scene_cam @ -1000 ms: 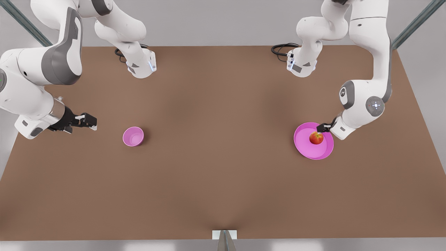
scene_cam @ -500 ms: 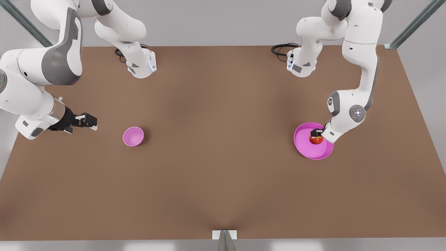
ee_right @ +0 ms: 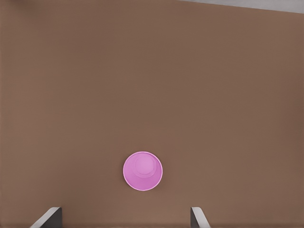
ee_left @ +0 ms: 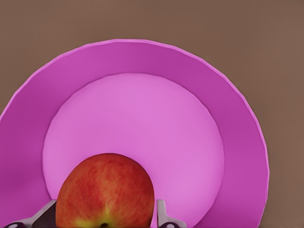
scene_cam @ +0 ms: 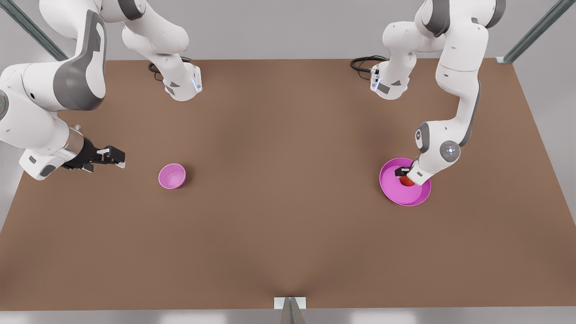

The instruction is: Use the left arm to pick up the apple from the plate, transfer it to the gripper of the right arm, and then use the right arm to place it into the bowl

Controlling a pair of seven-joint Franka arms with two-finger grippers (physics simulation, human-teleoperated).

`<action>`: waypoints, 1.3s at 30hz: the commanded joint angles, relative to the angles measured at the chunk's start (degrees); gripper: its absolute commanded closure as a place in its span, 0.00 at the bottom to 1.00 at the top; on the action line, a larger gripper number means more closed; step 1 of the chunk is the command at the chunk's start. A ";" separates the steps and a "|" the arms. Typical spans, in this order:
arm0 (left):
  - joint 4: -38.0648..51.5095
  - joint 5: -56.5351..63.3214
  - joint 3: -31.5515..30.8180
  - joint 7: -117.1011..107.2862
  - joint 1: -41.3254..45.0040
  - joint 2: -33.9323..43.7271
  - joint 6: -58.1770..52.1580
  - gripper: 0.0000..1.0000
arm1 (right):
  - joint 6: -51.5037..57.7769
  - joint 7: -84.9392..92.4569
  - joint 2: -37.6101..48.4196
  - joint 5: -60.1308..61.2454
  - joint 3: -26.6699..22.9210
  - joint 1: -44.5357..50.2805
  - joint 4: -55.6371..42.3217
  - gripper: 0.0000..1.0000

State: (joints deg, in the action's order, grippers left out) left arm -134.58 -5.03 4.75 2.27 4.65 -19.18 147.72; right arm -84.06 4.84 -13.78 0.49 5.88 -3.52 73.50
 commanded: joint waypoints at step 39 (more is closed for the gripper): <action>11.44 -14.03 -3.78 -10.35 18.73 8.98 1.34 0.25 | 1.53 0.97 0.07 7.24 3.18 0.09 -0.03 0.00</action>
State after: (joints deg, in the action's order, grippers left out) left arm -123.65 -14.72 0.96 -1.51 22.45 -10.39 149.23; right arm -83.49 6.05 -13.79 4.53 8.61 -3.44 73.52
